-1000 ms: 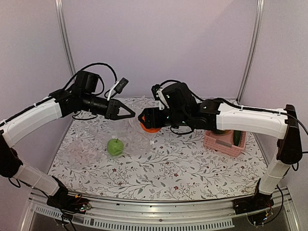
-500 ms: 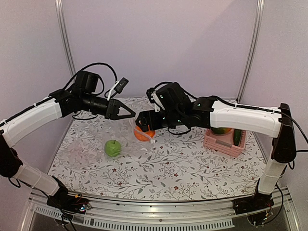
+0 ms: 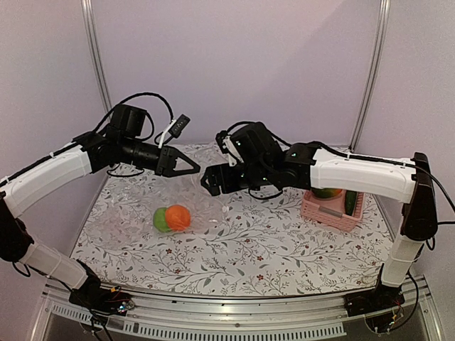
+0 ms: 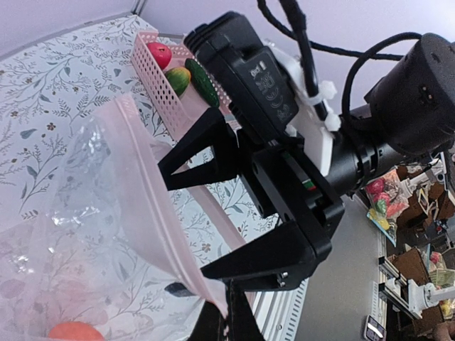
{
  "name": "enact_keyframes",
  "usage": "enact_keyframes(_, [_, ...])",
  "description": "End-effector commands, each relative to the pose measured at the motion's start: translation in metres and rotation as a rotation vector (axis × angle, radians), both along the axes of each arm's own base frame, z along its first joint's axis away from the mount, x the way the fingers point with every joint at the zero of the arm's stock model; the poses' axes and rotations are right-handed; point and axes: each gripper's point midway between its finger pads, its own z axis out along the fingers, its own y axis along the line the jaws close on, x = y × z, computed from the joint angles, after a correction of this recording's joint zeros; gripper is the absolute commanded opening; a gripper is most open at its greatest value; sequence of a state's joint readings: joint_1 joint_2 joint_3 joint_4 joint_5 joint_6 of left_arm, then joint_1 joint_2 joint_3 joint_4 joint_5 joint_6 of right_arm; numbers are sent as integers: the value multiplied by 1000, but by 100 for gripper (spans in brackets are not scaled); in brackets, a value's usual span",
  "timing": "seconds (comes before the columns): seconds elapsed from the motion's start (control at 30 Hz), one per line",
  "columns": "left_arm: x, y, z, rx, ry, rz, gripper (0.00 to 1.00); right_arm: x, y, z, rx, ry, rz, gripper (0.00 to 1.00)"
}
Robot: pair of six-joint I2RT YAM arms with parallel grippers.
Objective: Place the food in the zip-top bag and seal the zipper
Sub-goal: Place the fake fruit in the zipper food storage bag, then pick up the fake fruit from the bin.
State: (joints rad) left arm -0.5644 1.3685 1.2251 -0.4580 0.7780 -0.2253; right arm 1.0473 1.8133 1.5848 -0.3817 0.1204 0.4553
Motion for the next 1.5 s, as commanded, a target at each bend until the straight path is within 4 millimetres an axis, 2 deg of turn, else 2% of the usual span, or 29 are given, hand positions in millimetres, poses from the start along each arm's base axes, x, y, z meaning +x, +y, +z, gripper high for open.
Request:
enact_keyframes(0.0, [1, -2, -3, 2, -7, -4, 0, -3, -1, 25, 35, -30, 12, 87])
enact_keyframes(0.1, [7, 1, -6, 24, -11, 27, 0, -11, -5, 41, 76, -73, 18, 87])
enact_keyframes(0.2, [11, 3, -10, 31, 4, 42, 0, -25, -14, 72, 97, -155, 32, 87])
enact_keyframes(0.3, [14, 4, -11, 33, 9, 52, 0, -36, -25, 93, 112, -204, 45, 87])
enact_keyframes(0.4, [16, 6, -12, 38, 7, 62, 0, -42, -40, 103, 128, -242, 17, 87])
enact_keyframes(0.47, [18, 7, -13, 45, 3, 71, 0, -47, -58, 121, 161, -282, -9, 87])
enact_keyframes(0.53, [19, 8, -13, 46, 2, 75, 0, -48, -77, 130, 162, -305, -50, 87])
enact_keyframes(0.63, [20, 9, -13, 46, 2, 78, 0, -40, -111, 130, 77, -353, -159, 88])
enact_keyframes(0.77, [21, 9, -14, 47, 3, 82, 0, -25, -153, 116, -89, -361, -277, 89])
enact_keyframes(0.97, [21, 9, -15, 49, 5, 83, 0, 2, -215, 84, -201, -265, -430, 89])
enact_keyframes(1.27, [22, 9, -15, 50, 9, 84, 0, 32, -303, 28, -240, -83, -637, 89])
enact_keyframes(1.47, [21, 9, -16, 49, 11, 83, 0, 56, -345, -15, -269, 23, -720, 89])
